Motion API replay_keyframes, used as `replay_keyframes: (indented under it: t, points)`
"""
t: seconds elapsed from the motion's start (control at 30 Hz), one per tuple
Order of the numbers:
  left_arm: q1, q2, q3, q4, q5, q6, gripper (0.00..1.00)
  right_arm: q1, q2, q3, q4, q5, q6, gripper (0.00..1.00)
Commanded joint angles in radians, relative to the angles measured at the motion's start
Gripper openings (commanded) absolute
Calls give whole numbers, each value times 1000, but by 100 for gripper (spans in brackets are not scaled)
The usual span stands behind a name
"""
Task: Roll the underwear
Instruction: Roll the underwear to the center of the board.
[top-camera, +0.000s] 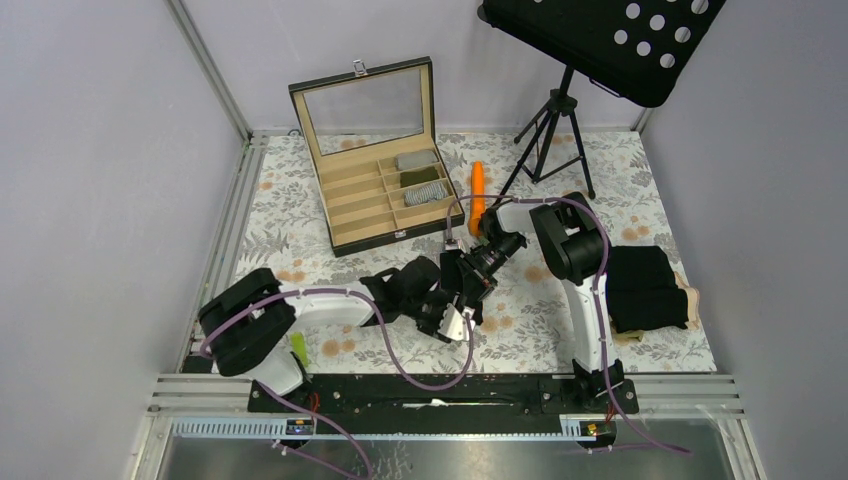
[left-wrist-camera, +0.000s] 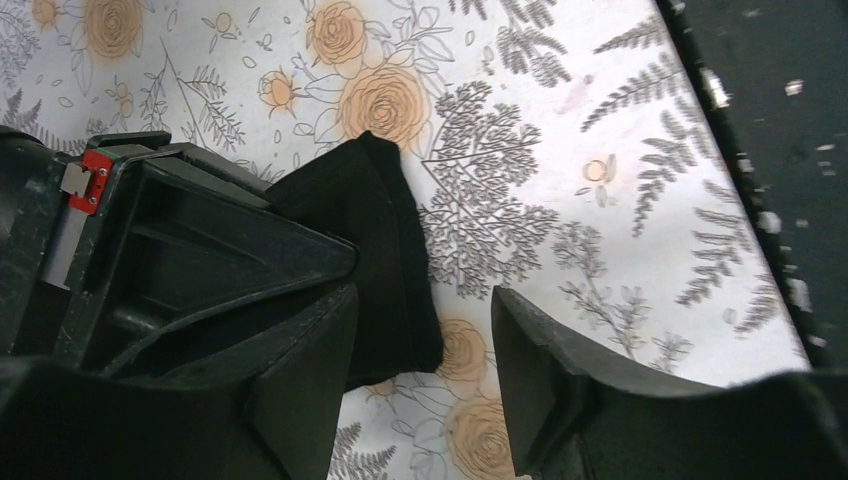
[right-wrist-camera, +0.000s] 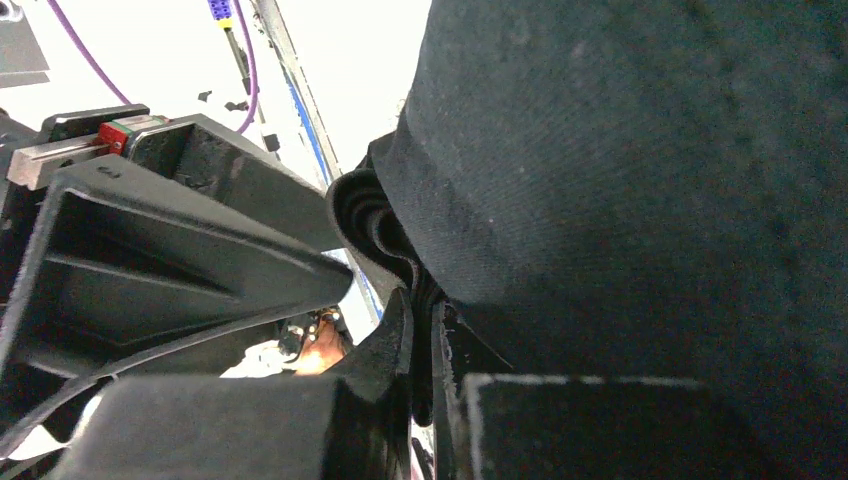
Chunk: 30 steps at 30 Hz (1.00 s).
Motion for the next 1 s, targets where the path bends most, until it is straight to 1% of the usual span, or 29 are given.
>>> replay_keyframes:
  t: [0.0, 0.07, 0.1, 0.17, 0.23, 0.27, 0.33, 0.37, 0.43, 0.47, 0.5, 0.63, 0.67, 0.7, 0.77, 0.8, 0.9, 0.93, 0.97]
  points:
    - [-8, 47, -8, 120, -91, 73, 53, -9, 48, 5, 93, 167, -29, 3]
    - [-10, 58, -24, 137, -108, 95, 49, -8, 51, 8, 92, 167, -29, 4]
    - [-12, 61, -25, 130, -108, 105, 45, -8, 52, 11, 87, 167, -28, 4]
    - [-12, 66, -18, 99, -103, 121, 32, -9, 56, 15, 80, 165, -33, 7]
    - [-12, 76, 2, 47, -99, 127, 20, -11, 49, 18, 66, 160, -47, 13]
    - [-13, 85, 19, 0, -97, 132, 13, -16, 31, 20, 55, 156, -56, 19]
    - [-5, 95, 47, -66, -96, 118, 5, -31, -18, 37, 16, 130, -80, 31]
    - [3, 96, 59, -91, -84, 95, 2, -40, -49, 57, -22, 111, -102, 43]
    - [32, 99, 90, -153, -24, 43, 0, -60, -106, 115, -113, 83, -147, 64]
    - [44, 105, 108, -181, 5, 6, 0, -71, -132, 143, -147, 77, -164, 88]
    - [62, 115, 129, -200, 36, -45, 0, -83, -170, 165, -157, 76, -160, 98]
    - [133, 185, 252, -315, 254, -244, 0, -128, -313, 231, -154, 84, -113, 100]
    - [146, 200, 273, -321, 306, -287, 0, -144, -357, 242, -123, 103, -83, 100]
    - [157, 213, 289, -321, 352, -332, 0, -161, -411, 232, -53, 128, -20, 100]
    - [182, 240, 317, -321, 434, -398, 0, -194, -553, 152, 160, 238, 88, 100]
    - [195, 262, 329, -322, 466, -421, 0, -208, -635, 81, 305, 292, 134, 100]
    - [245, 332, 374, -359, 575, -450, 0, -236, -937, -253, 751, 415, 280, 100]
    - [260, 366, 398, -392, 608, -444, 0, -236, -1002, -388, 859, 430, 301, 100]
    - [269, 400, 425, -438, 639, -426, 0, -236, -1054, -462, 922, 428, 297, 100]
